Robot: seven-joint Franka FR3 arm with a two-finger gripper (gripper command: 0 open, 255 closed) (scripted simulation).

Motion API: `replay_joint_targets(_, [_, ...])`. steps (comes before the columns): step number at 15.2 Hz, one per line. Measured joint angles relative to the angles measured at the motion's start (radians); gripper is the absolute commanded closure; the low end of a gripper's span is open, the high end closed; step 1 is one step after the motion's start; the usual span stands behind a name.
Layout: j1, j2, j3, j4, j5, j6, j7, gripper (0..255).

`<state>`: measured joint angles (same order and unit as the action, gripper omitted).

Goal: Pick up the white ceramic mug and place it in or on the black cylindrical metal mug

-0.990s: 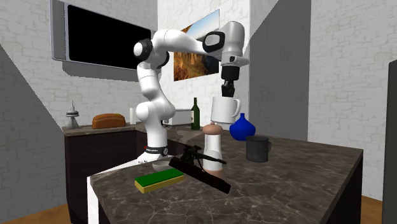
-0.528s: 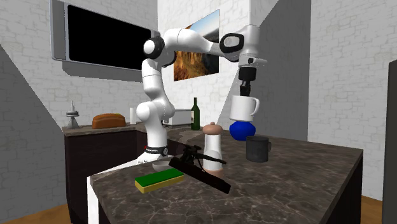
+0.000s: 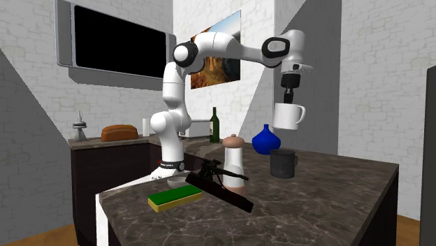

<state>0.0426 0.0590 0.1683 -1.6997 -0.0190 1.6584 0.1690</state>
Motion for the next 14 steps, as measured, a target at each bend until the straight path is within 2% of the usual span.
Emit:
replay_joint_targets(3, [0.005, 0.018, 0.004, -0.007, -0.002, 0.024, 0.010, 255])
replay_joint_targets(14, [0.005, 0.032, 0.004, -0.137, -0.005, 0.168, 0.015, 255])
